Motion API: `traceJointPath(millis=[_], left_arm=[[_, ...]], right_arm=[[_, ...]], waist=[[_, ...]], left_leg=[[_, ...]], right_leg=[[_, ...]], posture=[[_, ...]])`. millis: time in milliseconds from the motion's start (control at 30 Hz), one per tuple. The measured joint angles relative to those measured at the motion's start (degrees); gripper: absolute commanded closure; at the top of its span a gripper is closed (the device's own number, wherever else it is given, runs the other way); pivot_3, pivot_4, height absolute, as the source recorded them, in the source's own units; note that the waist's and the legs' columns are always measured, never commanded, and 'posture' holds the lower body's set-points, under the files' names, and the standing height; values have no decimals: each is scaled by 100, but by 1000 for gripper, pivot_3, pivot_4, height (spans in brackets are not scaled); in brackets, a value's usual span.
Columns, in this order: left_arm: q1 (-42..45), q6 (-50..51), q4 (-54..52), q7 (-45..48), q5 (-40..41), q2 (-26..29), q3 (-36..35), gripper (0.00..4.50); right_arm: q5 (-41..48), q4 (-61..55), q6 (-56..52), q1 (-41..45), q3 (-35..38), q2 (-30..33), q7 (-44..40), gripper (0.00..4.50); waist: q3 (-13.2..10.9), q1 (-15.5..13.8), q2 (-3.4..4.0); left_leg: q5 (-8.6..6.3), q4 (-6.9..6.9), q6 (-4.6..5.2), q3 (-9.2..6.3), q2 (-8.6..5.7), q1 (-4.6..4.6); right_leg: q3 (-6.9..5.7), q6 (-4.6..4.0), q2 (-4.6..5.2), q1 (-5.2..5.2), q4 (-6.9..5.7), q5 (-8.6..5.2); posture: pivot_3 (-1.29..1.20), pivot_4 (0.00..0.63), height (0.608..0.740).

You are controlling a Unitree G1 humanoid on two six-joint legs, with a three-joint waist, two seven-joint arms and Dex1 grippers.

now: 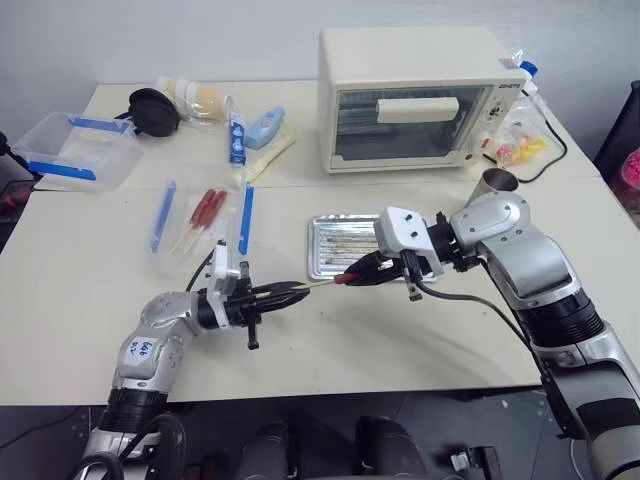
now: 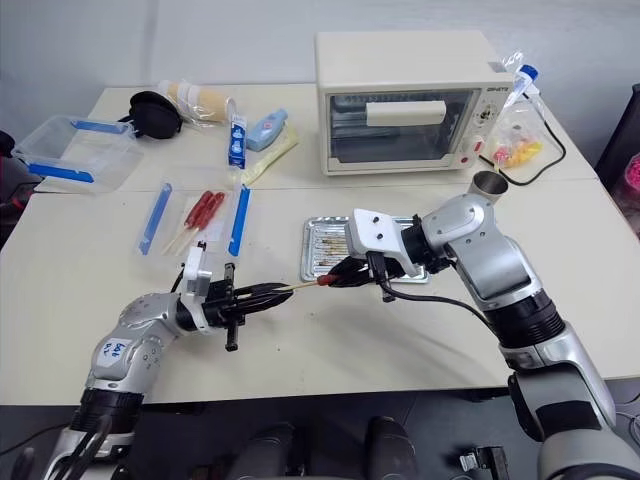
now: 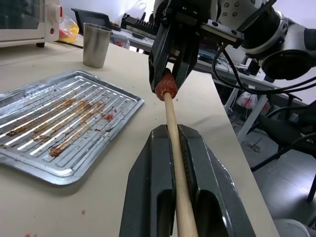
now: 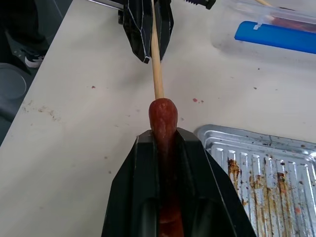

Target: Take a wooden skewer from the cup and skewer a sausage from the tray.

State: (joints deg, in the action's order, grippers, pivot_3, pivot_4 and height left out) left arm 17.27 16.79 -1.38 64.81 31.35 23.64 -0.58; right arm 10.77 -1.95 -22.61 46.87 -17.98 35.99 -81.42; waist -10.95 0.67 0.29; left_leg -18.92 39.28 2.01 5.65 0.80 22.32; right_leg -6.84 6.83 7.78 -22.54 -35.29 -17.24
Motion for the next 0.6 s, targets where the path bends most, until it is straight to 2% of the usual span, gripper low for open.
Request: traceJointPath(millis=[233,467,600], left_arm=[[13,7,24,-14,-147,-285,0,4500],[216,8,173,119,-285,-348,0,4500],[282,-16,53,119,-328,-428,168,4500]], right_arm=[[-19,-4,-73,-2,32,-2,-67,4286],[-24,-4,-153,-11,83,-2,-115,4286],[145,-102,-231,-114,64,-132,-133,3063]], waist=[[0,-47,0],[0,-57,-1],[1,-54,-2]], left_leg=[[0,4,0,1,0,0],[0,7,1,1,0,1],[0,7,0,-1,2,0]], right_leg=[[1,0,0,0,-1,0],[1,0,0,0,-3,0],[0,0,-1,0,-4,0]], posture=[[0,150,740],[0,150,740],[0,150,740]])
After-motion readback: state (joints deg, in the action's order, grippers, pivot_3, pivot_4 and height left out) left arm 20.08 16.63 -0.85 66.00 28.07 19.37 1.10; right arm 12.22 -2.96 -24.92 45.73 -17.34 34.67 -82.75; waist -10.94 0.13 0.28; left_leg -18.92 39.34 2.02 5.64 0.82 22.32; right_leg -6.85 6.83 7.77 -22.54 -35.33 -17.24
